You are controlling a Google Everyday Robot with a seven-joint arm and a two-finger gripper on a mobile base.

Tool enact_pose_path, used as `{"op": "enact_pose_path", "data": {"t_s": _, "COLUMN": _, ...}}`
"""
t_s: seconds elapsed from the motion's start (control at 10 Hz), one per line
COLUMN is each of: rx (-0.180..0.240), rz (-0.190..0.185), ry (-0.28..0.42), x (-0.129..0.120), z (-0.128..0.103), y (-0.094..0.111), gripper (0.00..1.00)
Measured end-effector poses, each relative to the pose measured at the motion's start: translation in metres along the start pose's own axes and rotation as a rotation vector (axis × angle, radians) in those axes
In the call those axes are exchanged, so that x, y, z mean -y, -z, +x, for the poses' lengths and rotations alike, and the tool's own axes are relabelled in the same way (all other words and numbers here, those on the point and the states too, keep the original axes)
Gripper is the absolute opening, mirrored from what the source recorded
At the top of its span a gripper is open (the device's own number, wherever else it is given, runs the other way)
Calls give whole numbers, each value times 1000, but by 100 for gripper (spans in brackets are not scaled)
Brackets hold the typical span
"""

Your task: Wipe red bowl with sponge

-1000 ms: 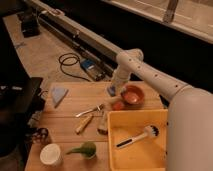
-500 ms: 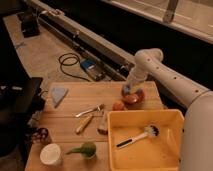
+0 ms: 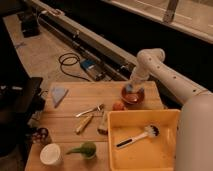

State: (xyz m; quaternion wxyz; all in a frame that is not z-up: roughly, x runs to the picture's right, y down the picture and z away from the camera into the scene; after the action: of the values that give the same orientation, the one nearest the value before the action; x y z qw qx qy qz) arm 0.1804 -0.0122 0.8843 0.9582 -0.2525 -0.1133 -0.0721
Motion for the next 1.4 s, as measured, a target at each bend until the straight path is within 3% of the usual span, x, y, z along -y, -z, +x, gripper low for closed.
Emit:
{"op": "enact_pose_path", "data": {"t_s": 0.6, "rx": 49, "rz": -6, "ry": -13, "x": -6, "z": 0, "y": -29, "gripper": 0}}
{"op": "enact_pose_path", "data": {"t_s": 1.0, "rx": 32, "rz": -10, "ry": -46, "x": -32, "z": 3, "y": -21, "gripper": 0}}
{"op": "enact_pose_path", "data": {"t_s": 1.4, "rx": 6, "rz": 3, "ry": -73, "x": -32, "z": 23, "y": -8, "gripper": 0}}
